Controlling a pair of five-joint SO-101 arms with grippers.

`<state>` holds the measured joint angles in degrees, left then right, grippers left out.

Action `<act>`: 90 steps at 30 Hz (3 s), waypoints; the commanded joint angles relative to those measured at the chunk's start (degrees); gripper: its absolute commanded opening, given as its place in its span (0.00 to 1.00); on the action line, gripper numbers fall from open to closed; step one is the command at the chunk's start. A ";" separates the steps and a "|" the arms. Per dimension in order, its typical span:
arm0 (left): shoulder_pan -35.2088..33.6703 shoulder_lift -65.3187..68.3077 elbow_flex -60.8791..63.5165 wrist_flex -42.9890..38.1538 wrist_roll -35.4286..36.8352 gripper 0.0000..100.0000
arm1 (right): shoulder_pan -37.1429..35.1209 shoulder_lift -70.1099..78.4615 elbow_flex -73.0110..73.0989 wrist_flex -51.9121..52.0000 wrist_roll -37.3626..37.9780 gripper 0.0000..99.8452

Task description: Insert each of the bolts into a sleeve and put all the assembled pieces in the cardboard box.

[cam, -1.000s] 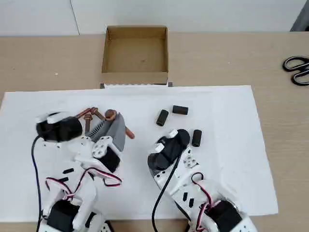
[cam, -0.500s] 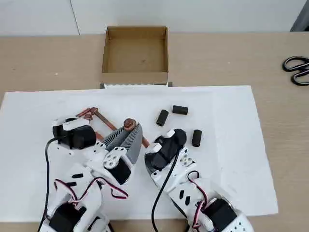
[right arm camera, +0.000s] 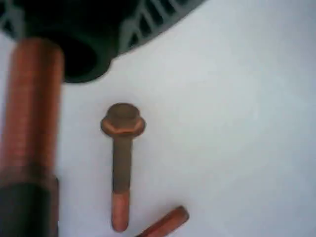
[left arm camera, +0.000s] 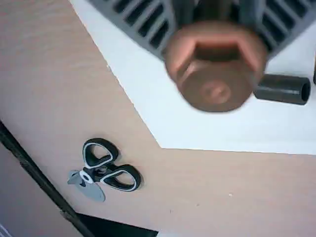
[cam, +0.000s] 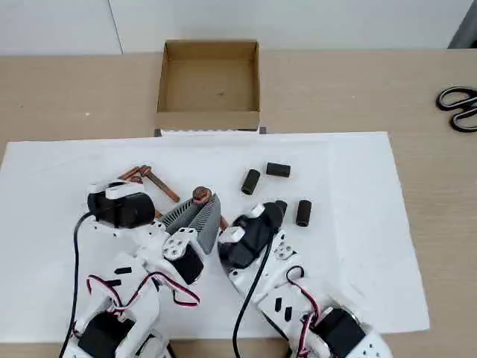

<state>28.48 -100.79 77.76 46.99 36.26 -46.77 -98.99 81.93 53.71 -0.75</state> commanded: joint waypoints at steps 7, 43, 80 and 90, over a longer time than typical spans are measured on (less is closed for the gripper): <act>0.18 -0.62 0.13 0.09 0.26 0.00 | -0.92 -1.01 -4.40 -1.19 0.79 0.00; 3.34 -0.62 -1.89 4.75 -5.27 0.00 | 1.36 -1.10 -4.22 0.40 0.88 0.00; 3.60 -0.53 3.65 13.01 -8.09 0.21 | 2.77 -1.10 -6.86 -3.56 7.38 0.00; 3.25 -0.53 0.22 12.92 -8.09 0.21 | 2.77 -1.01 -4.92 -3.56 7.38 0.00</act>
<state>31.74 -101.49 81.19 59.65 28.53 -44.31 -99.16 79.91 51.69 6.11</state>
